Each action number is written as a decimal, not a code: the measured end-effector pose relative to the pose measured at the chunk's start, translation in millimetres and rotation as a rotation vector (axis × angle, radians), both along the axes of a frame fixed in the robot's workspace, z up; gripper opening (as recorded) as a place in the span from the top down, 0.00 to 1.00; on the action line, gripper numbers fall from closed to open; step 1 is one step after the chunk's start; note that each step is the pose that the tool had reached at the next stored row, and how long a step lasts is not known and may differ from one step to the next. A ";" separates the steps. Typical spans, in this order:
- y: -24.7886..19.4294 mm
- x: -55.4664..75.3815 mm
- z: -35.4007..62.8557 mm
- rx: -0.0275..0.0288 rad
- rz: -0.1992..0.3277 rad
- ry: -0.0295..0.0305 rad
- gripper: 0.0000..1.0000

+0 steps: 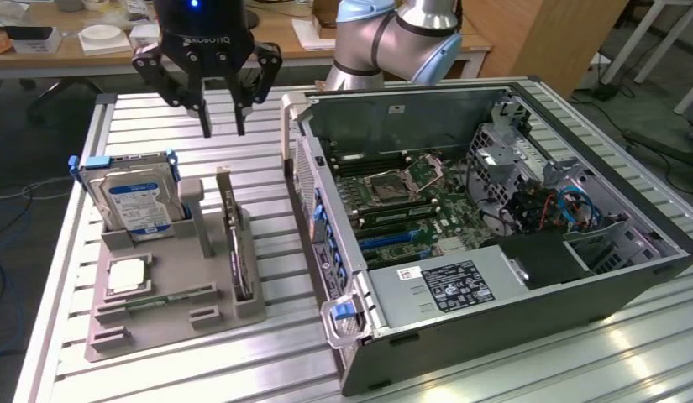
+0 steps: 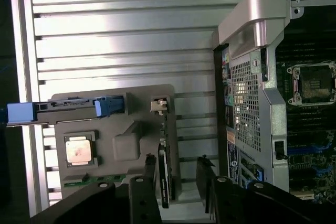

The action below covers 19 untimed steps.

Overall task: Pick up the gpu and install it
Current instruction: 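Pick up the gpu and move the gpu toward the slot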

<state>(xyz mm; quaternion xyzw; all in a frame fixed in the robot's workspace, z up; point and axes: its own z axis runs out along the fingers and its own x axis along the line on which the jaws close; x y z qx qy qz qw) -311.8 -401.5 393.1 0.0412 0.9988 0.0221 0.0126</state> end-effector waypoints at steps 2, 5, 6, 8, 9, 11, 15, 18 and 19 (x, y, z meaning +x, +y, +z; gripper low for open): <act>-0.1 -0.1 0.0 -0.0001 0.001 -0.0001 0.53; -0.5 -0.1 -1.0 -0.0003 0.024 0.0027 0.47; -0.6 0.0 -2.7 -0.0003 0.048 0.0078 0.47; -0.7 0.0 -4.8 -0.0001 0.074 0.0169 0.47; -0.7 0.0 -6.0 0.0000 0.087 0.0211 0.47; -3.1 -0.1 -9.3 0.0001 0.099 0.0262 0.47; -17.0 0.0 -13.5 0.0001 0.100 0.0264 0.47; -19.4 -0.1 -17.0 0.0001 0.100 0.0263 0.47; -19.6 -0.1 -18.8 0.0000 0.100 0.0264 0.47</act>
